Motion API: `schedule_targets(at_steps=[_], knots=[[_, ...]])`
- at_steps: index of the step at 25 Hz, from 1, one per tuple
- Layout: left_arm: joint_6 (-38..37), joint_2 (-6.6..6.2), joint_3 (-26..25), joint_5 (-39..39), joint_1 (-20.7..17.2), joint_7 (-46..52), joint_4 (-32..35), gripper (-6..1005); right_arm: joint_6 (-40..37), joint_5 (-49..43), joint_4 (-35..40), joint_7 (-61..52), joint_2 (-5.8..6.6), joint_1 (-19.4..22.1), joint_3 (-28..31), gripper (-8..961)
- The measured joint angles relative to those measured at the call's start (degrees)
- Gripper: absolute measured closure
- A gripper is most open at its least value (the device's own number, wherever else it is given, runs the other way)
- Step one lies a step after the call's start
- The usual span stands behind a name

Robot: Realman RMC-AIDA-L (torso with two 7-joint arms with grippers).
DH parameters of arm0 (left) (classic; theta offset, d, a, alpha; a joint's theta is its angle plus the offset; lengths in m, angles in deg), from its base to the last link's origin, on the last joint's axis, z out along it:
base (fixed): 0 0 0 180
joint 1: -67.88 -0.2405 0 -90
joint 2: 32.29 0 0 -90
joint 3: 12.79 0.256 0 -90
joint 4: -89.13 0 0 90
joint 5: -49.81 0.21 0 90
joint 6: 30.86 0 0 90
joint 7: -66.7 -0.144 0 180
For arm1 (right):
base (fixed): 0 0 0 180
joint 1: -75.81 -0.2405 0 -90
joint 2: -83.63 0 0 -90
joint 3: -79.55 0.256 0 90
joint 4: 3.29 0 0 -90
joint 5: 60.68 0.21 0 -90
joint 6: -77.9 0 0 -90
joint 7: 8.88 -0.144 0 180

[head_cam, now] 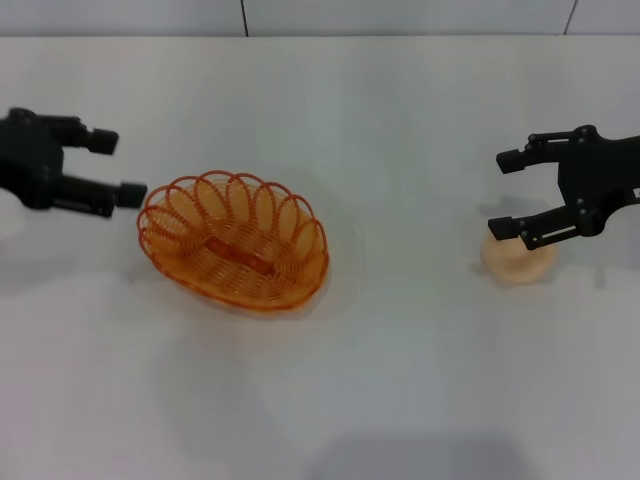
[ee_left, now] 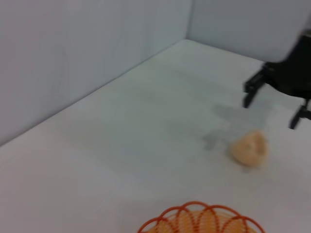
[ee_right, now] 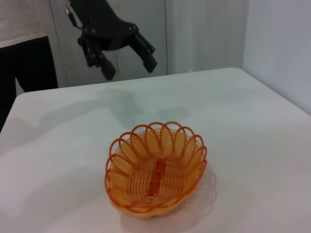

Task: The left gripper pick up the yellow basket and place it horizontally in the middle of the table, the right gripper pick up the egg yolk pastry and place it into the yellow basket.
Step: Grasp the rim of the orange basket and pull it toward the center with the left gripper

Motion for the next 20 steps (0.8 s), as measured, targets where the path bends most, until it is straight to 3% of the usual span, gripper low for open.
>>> schedule_targets(at_steps=[4,9,14,20], knots=[[0.57,0.23,-0.03,5.11,1.60,12.19,4.76,110,0.33,0.06,0.03,0.44,-0.12,0.49,0.34,98],[3.09,0.01,0.23,15.00,5.56,25.74,4.54,110,0.54,0.08,0.04,1.16,-0.64,0.85,0.39,100],[4.25,0.51,0.53,26.12,10.88,30.40,0.66,110,0.76,0.08,0.04,2.16,-1.50,0.93,0.38,102],[7.32,1.56,0.94,30.57,14.97,31.01,-5.61,110,0.75,0.08,0.03,3.28,-2.40,0.94,0.34,105]])
